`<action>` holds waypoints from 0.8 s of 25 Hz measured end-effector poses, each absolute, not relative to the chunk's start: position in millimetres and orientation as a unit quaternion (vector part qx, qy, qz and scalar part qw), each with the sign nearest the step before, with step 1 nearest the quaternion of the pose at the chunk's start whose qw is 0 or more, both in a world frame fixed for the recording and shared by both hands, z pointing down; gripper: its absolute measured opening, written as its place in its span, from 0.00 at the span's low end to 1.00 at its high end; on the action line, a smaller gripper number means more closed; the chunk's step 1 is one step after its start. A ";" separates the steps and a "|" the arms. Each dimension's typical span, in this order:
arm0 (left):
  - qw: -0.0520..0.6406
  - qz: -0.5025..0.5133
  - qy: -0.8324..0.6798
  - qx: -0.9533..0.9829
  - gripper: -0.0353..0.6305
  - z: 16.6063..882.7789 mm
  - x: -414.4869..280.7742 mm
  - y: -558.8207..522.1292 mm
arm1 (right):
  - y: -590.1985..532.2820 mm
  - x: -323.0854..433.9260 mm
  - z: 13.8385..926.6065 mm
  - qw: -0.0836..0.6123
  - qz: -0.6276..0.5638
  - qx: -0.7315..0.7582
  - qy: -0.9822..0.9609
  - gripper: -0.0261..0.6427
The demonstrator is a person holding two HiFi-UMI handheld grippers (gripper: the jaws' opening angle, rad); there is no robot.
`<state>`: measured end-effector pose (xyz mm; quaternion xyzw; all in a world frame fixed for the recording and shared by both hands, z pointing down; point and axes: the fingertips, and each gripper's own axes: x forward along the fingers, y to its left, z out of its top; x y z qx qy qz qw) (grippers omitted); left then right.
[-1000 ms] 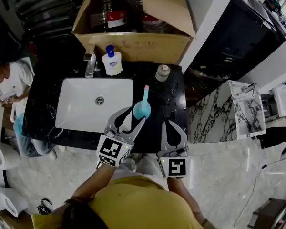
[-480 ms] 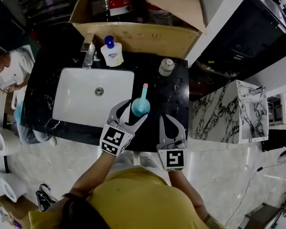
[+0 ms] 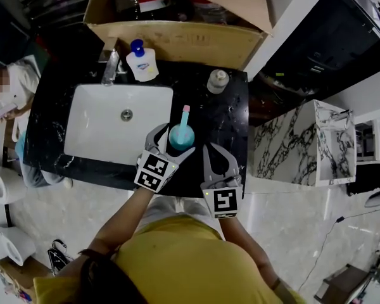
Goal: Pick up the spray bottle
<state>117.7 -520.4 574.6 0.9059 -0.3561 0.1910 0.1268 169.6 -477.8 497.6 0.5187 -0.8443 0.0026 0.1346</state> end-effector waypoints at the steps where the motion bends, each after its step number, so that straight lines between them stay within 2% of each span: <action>1: 0.128 0.197 -0.354 0.905 0.72 579.5 119.5 -520.5 | -478.2 169.3 499.7 0.137 0.004 0.517 -0.845 0.04; 10: 0.143 0.217 -0.346 0.901 0.71 603.5 130.3 -524.9 | -478.1 169.2 505.0 0.145 0.014 0.515 -0.845 0.04; 20: 0.109 0.219 -0.337 0.909 0.67 597.1 134.9 -526.9 | -469.7 170.1 510.0 0.149 0.016 0.520 -0.841 0.04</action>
